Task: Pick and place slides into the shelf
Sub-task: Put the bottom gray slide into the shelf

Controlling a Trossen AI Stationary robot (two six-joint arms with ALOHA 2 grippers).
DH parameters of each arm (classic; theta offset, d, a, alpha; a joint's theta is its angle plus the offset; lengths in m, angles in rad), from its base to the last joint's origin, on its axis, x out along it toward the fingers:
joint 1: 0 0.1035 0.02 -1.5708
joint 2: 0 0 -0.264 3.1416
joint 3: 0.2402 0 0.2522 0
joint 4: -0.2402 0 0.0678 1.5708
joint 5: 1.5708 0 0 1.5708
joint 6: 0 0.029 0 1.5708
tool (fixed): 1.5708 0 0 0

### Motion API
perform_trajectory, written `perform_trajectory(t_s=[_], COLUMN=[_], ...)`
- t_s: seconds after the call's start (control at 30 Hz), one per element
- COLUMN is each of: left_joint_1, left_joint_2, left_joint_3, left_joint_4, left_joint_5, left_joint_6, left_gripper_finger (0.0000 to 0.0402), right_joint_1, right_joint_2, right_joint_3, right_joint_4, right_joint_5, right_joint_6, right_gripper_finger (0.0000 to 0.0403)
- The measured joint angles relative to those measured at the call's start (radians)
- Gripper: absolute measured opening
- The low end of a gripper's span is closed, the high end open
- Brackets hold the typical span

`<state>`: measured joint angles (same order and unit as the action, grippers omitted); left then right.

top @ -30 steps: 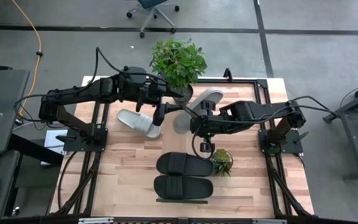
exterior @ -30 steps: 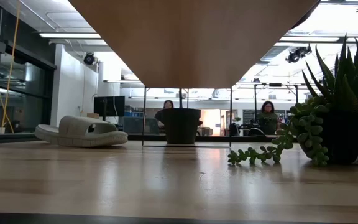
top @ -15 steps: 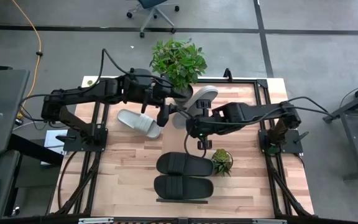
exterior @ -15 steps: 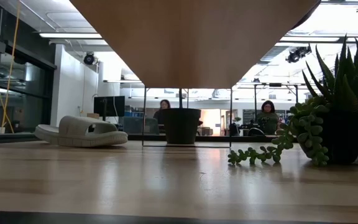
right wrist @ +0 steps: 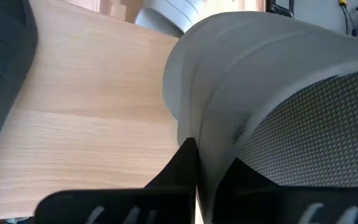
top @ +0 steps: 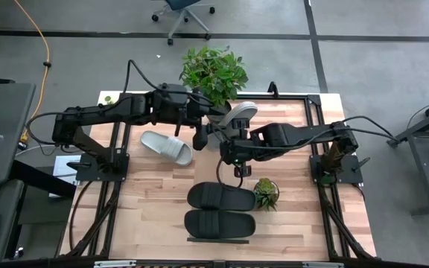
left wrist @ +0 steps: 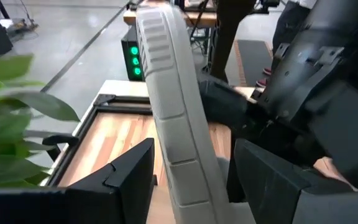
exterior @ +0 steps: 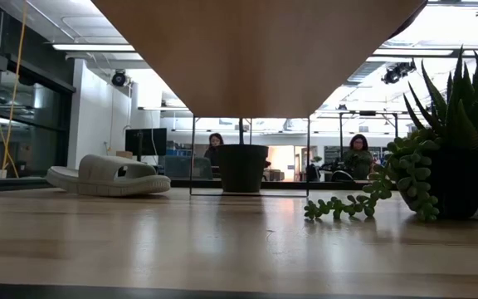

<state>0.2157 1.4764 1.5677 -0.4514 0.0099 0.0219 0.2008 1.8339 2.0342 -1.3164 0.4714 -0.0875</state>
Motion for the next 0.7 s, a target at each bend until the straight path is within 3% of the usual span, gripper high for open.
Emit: perform_trajectory(t_s=[0.7], left_joint_1=[0.000], left_joint_2=[-0.001], left_joint_3=[-0.001], left_joint_4=[-0.022], left_joint_5=[-0.022], left_joint_6=[0.011], left_gripper_finger=[0.0212], right_joint_1=[0.003], right_joint_2=[0.000], right_joint_3=[-0.001], right_joint_4=[0.066], right_joint_5=[0.008], right_joint_6=[-0.052], right_gripper_finger=[0.0000])
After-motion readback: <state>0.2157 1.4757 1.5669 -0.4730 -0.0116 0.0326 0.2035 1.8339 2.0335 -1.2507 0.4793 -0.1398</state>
